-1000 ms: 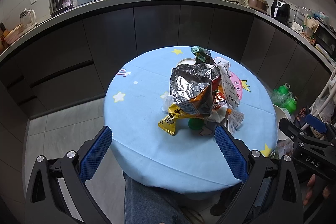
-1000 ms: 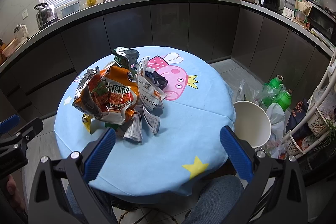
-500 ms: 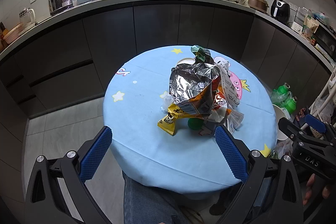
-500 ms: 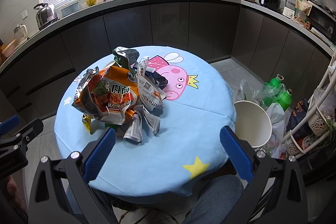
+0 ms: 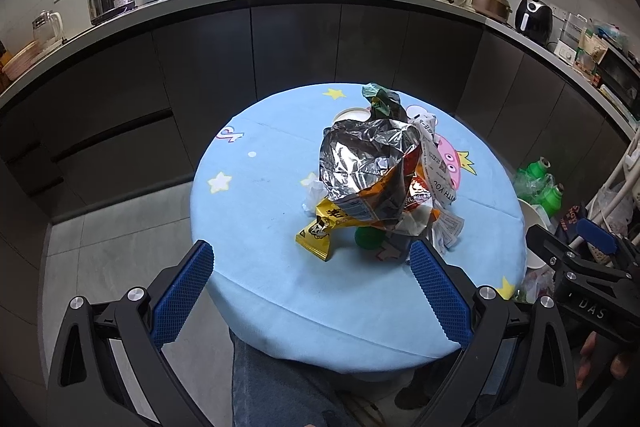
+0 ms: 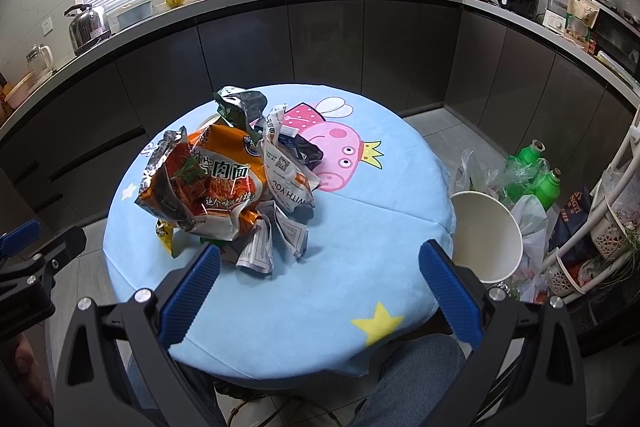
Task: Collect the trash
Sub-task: 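Grasp the silver foil bag with the left tool while the right tool grasps the white receipt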
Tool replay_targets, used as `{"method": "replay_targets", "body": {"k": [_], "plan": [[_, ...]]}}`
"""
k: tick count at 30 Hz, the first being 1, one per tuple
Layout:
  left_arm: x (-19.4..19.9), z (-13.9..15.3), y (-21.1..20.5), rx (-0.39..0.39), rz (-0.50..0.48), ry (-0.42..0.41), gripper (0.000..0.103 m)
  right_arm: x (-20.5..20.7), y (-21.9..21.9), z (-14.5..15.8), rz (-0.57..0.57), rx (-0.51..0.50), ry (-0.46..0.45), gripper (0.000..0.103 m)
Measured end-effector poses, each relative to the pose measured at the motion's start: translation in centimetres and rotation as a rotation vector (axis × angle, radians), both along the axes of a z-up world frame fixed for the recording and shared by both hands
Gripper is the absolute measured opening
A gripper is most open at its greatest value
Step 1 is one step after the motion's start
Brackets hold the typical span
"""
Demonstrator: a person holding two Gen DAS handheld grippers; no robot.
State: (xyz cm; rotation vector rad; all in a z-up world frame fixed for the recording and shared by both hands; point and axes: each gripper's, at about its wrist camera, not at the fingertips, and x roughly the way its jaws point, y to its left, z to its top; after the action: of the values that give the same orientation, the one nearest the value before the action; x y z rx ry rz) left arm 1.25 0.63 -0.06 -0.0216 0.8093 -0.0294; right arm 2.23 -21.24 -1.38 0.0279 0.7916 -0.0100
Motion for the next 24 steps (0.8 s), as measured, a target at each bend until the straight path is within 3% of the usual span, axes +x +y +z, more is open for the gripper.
{"method": "replay_targets", "body": {"k": [2, 7, 9, 11, 16, 19, 23, 24], "plan": [[0.4, 0.2, -0.1, -0.010, -0.024, -0.007, 0.094, 0.4, -0.4, -0.1, -0.005, 0.007, 0.005, 0.100], [2.5, 0.8, -1.3, -0.032, -0.193, -0.042, 0.094, 1.6, -1.9, -0.6, -0.020, 0.038, 0.012, 0.100], [4.0, 1.0, -2.1, -0.036, -0.256, -0.052, 0.089, 2.4, -2.2, -1.0, -0.007, 0.055, 0.019, 0.099], [5.7, 1.0, -2.8, -0.045, -0.298, -0.041, 0.080, 3.3, -2.2, -1.6, 0.033, 0.080, 0.023, 0.099], [10.2, -0.5, -3.9, -0.088, -0.357, 0.059, 0.072, 6.9, -1.6, -4.0, 0.199, 0.186, 0.040, 0.098], [11.9, -1.7, -4.5, -0.095, -0.384, 0.120, 0.063, 9.8, -1.0, -5.2, 0.250, 0.183, 0.058, 0.080], [13.0, -2.9, -5.0, -0.080, -0.399, 0.164, 0.060, 12.6, -0.5, -5.9, 0.299, 0.173, 0.069, 0.066], [13.3, -3.3, -5.1, -0.083, -0.403, 0.176, 0.053, 13.2, -0.4, -6.0, 0.316, 0.172, 0.073, 0.063]]}}
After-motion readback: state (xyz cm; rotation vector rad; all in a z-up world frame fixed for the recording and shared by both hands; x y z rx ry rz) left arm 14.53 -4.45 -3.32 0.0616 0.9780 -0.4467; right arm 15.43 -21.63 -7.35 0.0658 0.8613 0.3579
